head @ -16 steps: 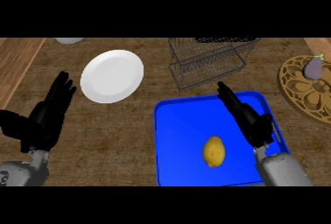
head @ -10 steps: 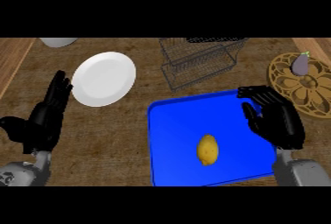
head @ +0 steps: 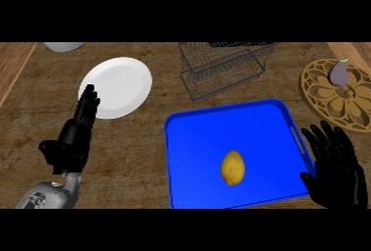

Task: Pick the lemon from the tray and place it in the tiered basket

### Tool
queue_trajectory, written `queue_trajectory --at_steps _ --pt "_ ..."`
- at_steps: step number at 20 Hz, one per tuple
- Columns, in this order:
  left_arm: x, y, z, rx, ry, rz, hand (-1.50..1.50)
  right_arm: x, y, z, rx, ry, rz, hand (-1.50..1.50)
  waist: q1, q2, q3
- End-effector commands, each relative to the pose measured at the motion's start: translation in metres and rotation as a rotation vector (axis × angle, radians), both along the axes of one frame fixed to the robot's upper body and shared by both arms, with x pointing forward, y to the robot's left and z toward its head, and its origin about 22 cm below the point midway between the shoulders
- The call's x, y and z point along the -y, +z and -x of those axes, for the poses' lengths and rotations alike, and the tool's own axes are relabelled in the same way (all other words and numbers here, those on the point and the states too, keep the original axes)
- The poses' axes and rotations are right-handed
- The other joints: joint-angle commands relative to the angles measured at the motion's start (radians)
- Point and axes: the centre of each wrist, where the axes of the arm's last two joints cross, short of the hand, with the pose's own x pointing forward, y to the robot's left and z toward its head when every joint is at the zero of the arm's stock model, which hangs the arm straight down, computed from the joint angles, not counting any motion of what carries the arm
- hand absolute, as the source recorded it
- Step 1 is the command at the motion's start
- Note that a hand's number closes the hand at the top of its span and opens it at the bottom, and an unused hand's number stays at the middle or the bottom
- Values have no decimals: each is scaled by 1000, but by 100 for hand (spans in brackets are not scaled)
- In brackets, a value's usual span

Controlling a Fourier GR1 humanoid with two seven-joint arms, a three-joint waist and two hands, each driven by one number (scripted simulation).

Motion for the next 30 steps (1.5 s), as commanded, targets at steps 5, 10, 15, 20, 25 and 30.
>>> queue_trajectory --at_steps 5,10,15,20,25,30 --pt "11 -13 0 -4 2 5 0 67 36 75 19 59 445 -150 5 0 -8" --pt "19 -15 4 -12 -7 -13 0 90 94 85 -91 111 977 -150 0 -3 -13" --pt "13 -10 4 7 -16 -33 0 59 149 88 -135 84 1333 -150 26 0 -15" --pt "16 -3 -2 15 -44 -7 0 10 185 104 -258 65 1487 -150 48 7 -13" --pt "42 8 -3 17 -83 3 0 -22 204 104 -348 88 1528 -150 75 9 -9" --pt "32 1 -17 11 -88 -16 0 -49 203 82 -357 88 1522 -150 72 11 -9"
